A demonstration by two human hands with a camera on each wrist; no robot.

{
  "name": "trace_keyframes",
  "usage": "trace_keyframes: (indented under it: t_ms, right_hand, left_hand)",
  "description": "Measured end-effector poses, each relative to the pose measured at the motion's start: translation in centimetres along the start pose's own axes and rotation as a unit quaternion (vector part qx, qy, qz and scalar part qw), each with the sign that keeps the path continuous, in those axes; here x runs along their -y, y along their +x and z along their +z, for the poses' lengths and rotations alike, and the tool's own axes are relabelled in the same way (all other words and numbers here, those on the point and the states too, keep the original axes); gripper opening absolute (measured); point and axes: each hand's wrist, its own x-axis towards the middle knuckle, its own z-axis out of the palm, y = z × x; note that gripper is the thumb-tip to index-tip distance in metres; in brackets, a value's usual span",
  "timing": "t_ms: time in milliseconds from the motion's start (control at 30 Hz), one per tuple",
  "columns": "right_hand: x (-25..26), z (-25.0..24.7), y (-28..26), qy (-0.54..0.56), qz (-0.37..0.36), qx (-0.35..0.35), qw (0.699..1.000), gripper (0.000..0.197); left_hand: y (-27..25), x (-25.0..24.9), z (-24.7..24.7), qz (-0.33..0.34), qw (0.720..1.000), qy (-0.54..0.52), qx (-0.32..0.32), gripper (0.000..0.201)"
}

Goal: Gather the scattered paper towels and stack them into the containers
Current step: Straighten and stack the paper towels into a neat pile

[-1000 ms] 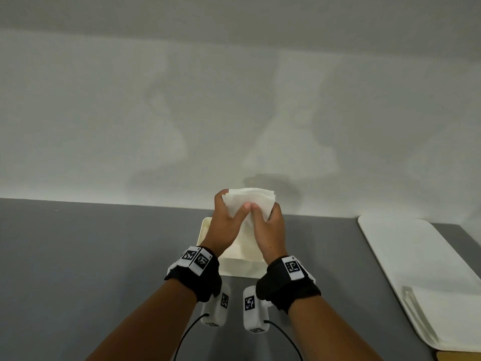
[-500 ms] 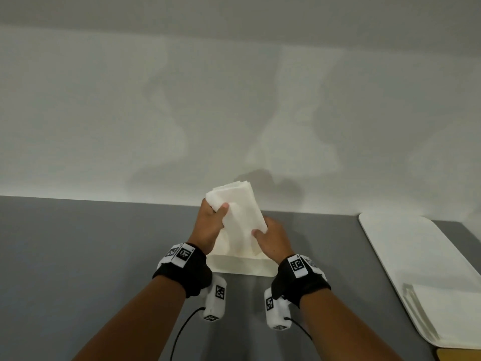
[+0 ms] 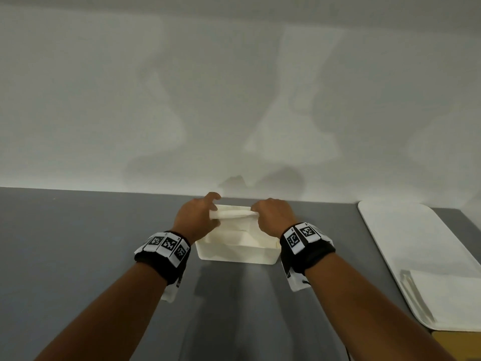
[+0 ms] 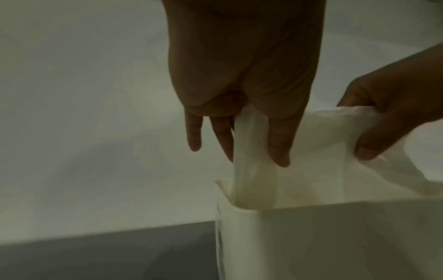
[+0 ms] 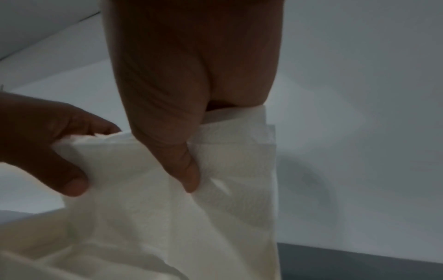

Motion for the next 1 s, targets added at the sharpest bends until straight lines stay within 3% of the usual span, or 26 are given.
trace_keyframes:
  t_ms: [67, 133, 267, 467, 600, 767, 867, 1000]
  right_hand:
    - [0.1, 0.5, 0.0, -0.005, -0.014, 0.010, 1.000, 0.043]
    - [0.3, 0.8, 0.2, -0.008, -0.020, 0.012, 1.000, 0.041]
    - [0.3, 1.0, 0.3, -0.004, -0.028, 0.054, 0.998, 0.031]
    - [-1.2, 0.4, 0.7, 0.023, -0.007, 0.065, 0.998, 0.027]
    - [-0.9, 1.4, 0.7, 0.017, -0.015, 0.124, 0.992, 0.025]
    - [-1.7, 1.7, 0.7, 0.034, 0.003, 0.074, 0.997, 0.029]
    - [-1.5, 2.3, 0.4, 0.015, -0.004, 0.109, 0.994, 0.027]
    - [-1.9, 2.3, 0.8, 0.035, 0.011, 0.075, 0.997, 0.020]
  left_hand:
    - [0.0, -0.9, 0.0, 0.051, 0.996, 0.075, 0.003, 0.060]
    - [0.1, -2.4, 0.2, 0.097, 0.979, 0.175, 0.040, 0.052]
    - [0.7, -4.1, 0.5, 0.095, 0.945, 0.288, 0.124, 0.032]
    - [1.7, -4.4, -0.1, 0.079, 0.948, 0.278, 0.133, 0.040]
    - [2.0, -4.4, 0.8, 0.081, 0.930, 0.299, 0.199, 0.039]
    - [2.1, -4.0, 0.5, 0.099, 0.932, 0.310, 0.162, 0.031]
    - [2.0, -3.7, 0.7, 0.088, 0.923, 0.320, 0.193, 0.032]
    - [2.2, -3.1, 0.8, 0.091, 0.928, 0.309, 0.187, 0.033]
